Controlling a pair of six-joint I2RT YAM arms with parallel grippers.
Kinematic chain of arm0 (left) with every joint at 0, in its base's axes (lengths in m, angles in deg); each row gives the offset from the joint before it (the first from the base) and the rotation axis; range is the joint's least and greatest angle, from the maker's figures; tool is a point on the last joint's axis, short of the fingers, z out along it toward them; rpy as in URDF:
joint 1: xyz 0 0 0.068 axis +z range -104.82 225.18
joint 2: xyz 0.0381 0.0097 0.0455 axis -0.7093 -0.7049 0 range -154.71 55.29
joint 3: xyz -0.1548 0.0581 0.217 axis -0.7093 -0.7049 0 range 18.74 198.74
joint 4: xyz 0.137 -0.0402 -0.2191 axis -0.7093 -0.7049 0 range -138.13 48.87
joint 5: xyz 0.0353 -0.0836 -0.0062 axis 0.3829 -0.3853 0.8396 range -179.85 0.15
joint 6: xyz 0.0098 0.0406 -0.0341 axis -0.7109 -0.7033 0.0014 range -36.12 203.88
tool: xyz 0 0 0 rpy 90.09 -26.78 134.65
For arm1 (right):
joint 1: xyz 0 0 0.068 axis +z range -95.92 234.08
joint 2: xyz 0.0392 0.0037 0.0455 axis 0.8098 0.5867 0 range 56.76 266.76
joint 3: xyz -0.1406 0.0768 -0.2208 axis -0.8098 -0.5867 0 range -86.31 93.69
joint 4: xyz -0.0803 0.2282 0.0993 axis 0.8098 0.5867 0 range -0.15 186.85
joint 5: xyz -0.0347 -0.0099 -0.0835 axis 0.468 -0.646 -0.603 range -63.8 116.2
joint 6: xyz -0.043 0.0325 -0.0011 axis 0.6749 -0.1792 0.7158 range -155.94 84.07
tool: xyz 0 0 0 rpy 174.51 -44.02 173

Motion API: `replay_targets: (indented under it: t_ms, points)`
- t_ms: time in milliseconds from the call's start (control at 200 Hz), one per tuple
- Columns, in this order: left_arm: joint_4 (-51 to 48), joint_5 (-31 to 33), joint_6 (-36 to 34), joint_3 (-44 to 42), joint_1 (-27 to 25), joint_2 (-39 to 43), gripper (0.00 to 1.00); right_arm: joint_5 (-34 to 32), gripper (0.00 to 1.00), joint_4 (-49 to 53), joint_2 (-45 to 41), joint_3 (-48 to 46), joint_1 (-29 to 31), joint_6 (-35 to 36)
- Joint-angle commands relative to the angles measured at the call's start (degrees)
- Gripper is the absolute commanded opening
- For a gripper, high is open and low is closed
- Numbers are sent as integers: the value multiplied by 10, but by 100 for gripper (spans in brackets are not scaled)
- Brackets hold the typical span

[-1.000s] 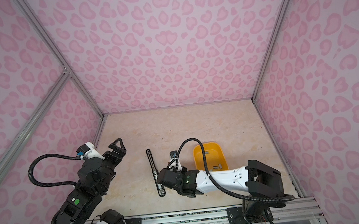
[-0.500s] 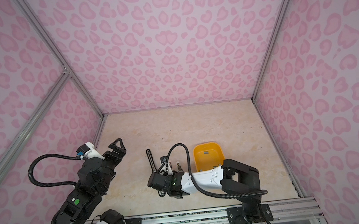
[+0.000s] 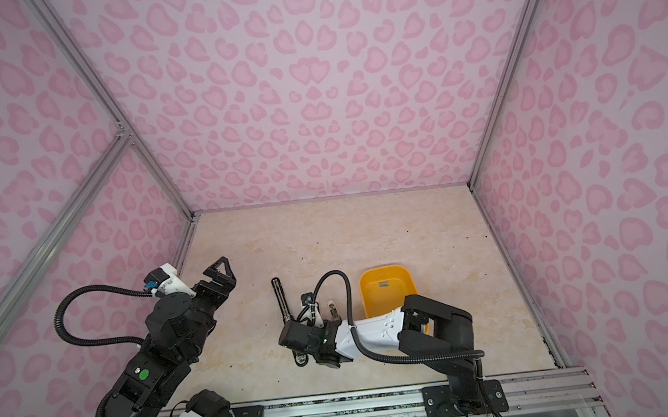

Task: Load the staples into the stapler
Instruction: 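Lift the strip and carry it toward the pink-topped stapler with the right gripper, then lower the held strip into the pink-topped stapler's open channel with the right gripper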

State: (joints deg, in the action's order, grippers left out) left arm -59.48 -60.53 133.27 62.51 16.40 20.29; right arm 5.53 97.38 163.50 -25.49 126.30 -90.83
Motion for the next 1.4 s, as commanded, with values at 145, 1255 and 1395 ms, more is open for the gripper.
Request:
replay_targets:
  t_ms: [145, 1255, 1395]
  points:
    - [10, -8, -6, 5, 0, 0, 97, 9, 0, -30, -10, -44, -15, -14]
    - [17, -38, -15, 5, 0, 5, 97, -27, 0, -24, -92, -89, -34, 190]
    - [17, -43, -14, 4, 0, 6, 97, -38, 0, -16, -85, -92, -37, 188]
